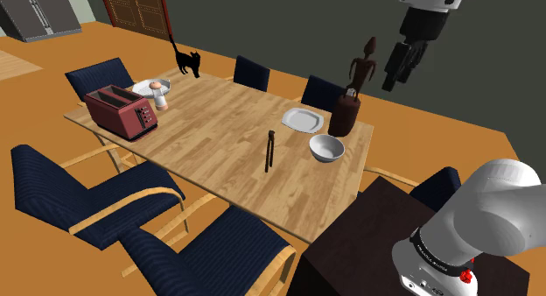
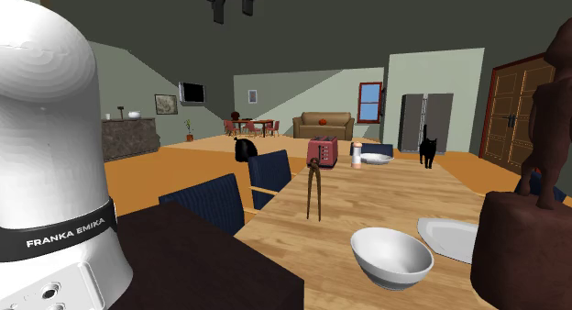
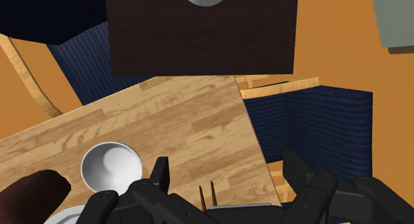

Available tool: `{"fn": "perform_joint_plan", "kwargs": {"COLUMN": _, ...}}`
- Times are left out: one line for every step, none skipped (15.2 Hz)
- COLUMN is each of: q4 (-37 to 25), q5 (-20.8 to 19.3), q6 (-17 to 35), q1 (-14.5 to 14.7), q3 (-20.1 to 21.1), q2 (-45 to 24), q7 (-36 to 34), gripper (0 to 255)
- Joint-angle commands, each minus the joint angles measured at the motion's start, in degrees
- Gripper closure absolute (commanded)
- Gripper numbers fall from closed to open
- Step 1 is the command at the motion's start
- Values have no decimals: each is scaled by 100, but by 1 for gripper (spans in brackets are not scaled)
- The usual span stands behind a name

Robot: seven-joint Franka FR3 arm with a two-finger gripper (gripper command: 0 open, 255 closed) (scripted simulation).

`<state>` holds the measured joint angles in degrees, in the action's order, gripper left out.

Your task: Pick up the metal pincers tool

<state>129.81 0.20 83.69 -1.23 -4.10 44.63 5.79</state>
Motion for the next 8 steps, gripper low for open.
{"fn": "perform_joint_plan", "kwargs": {"q4": 0, "q5": 0, "q6": 0, "q1": 0, "q3": 0, "q2": 0, "q7": 0, "gripper": 0}}
{"fn": "perform_joint_plan", "kwargs": {"q4": 103, "q5": 11, "q6": 210, "q1": 6, "q3": 20, "q2": -85, "q7": -27, "gripper": 0}}
{"fn": "perform_joint_plan", "kwargs": {"q4": 197, "q5": 22, "q6": 420, "q1": 12, "q3": 39, "q2": -179, "q7": -54, "gripper": 0}}
{"fn": "perform_joint_plan", "kwargs": {"q4": 284, "q5": 33, "q6": 631, "q1": 18, "q3": 59, "q2": -281, "q7": -80, "gripper": 0}}
{"fn": "perform_joint_plan", "kwargs": {"q4": 362, "q5": 43, "q6": 841, "q1": 25, "q3": 78, "q2": -391, "q7": -107, "gripper": 0}}
{"fn": "perform_joint_plan", "kwargs": {"q4": 432, "q5": 53, "q6": 1051, "q1": 32, "q3": 96, "q2": -509, "q7": -132, "gripper": 0}}
{"fn": "perform_joint_plan", "kwargs": {"q4": 494, "q5": 62, "q6": 1260, "q1": 40, "q3": 114, "q2": -635, "q7": -158, "gripper": 0}}
{"fn": "perform_joint_plan", "kwargs": {"q4": 547, "q5": 71, "q6": 1469, "q1": 48, "q3": 131, "q2": -769, "q7": -183, "gripper": 0}}
